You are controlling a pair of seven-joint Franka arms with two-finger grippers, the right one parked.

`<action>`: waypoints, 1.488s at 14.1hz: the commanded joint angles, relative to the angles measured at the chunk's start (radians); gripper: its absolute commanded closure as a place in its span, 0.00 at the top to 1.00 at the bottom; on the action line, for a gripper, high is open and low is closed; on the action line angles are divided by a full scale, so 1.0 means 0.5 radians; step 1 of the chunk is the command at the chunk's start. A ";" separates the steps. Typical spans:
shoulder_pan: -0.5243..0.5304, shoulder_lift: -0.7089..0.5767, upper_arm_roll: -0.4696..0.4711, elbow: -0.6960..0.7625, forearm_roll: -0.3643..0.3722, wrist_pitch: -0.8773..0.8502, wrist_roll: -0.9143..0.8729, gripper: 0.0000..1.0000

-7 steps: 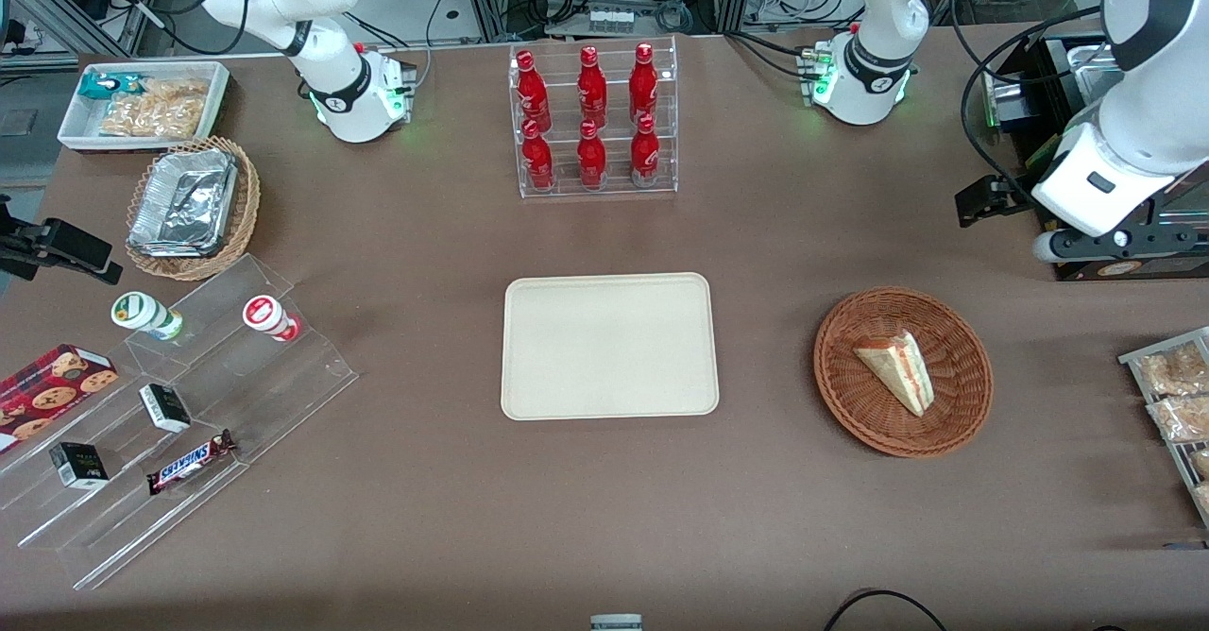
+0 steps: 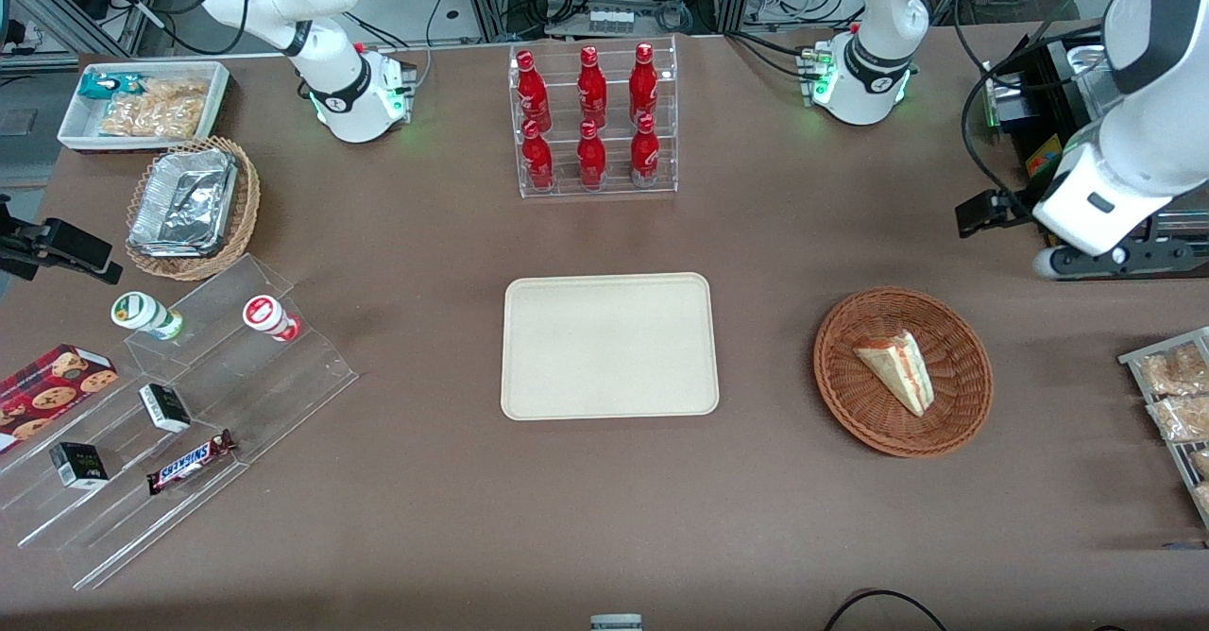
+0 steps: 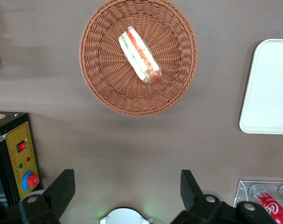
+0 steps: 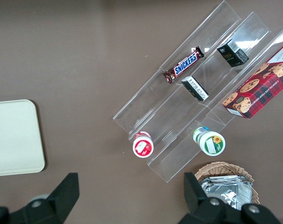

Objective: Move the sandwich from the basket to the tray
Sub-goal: 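Move the left gripper over the wrapped sandwich in the wicker basket, then lower the left gripper and close it on the sandwich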

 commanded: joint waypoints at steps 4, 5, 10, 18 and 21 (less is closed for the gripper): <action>0.035 0.243 0.023 -0.191 -0.003 0.359 -0.048 1.00; 0.036 0.246 0.023 -0.277 -0.003 0.497 -0.048 1.00; 0.036 0.264 0.023 -0.633 0.000 1.062 -0.327 1.00; -0.029 0.473 0.008 -0.711 0.003 1.501 -1.419 1.00; -0.029 0.562 0.008 -0.714 0.003 1.590 -1.555 1.00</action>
